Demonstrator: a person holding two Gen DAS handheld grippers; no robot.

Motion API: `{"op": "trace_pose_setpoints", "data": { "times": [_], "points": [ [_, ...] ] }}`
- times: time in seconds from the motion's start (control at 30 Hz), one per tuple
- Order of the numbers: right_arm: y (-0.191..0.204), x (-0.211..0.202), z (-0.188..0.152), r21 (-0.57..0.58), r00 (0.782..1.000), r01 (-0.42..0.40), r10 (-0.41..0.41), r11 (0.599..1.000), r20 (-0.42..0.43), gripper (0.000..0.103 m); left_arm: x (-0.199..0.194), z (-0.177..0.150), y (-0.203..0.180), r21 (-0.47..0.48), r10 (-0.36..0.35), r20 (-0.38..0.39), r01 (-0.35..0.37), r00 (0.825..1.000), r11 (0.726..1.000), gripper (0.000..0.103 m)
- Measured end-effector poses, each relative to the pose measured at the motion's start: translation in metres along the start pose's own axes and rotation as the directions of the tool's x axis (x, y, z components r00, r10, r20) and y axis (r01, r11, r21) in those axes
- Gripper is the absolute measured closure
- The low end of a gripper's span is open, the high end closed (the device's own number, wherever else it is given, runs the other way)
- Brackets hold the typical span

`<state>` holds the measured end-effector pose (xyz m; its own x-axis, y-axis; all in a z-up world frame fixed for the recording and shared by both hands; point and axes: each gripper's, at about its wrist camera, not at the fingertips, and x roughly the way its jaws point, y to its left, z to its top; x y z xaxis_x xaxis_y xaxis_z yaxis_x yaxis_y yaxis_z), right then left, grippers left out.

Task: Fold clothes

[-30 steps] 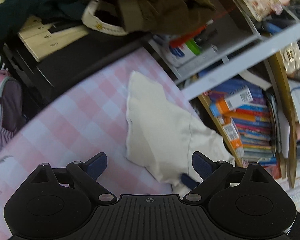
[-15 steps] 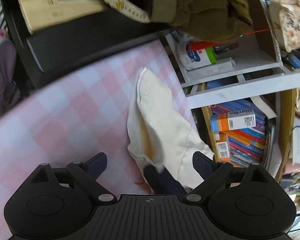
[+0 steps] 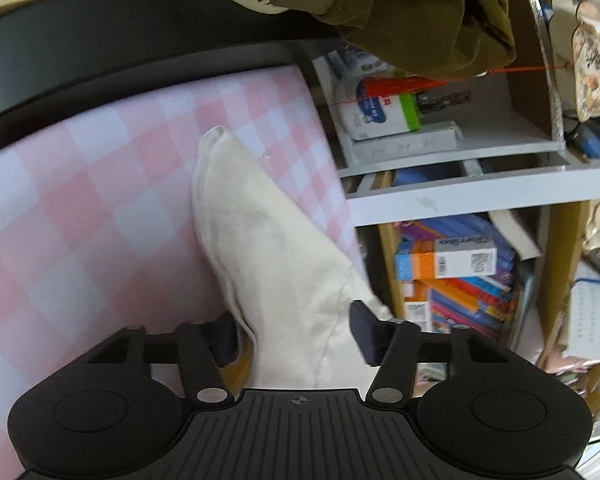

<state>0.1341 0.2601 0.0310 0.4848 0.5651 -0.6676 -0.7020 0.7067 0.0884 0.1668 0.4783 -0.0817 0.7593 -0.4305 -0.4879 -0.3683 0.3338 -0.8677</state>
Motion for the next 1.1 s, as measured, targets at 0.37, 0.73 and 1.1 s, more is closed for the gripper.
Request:
{"op": "trace_pose_setpoints", "data": {
  "times": [0.37,0.73,1.1],
  "points": [
    [-0.059,-0.110,-0.113,0.291,0.934,0.355,-0.324,0.888,-0.151,0.058,-0.005,-0.004,0.004,0.082,0.114,0.046,-0.117,0.992,0.990,0.098],
    [-0.114,-0.184,-0.193,0.341,0.820,0.573,-0.520,0.746,-0.241,0.037,0.001,-0.056,-0.093,0.413,0.124,0.112,-0.159,0.986,0.897,0.098],
    [-0.155,-0.216,-0.219,0.398,0.906,0.422,-0.396,0.815,-0.149,0.037,0.084,-0.184,-0.195,0.784,0.313,0.121,-0.284,0.942,0.552,0.087]
  ]
}}
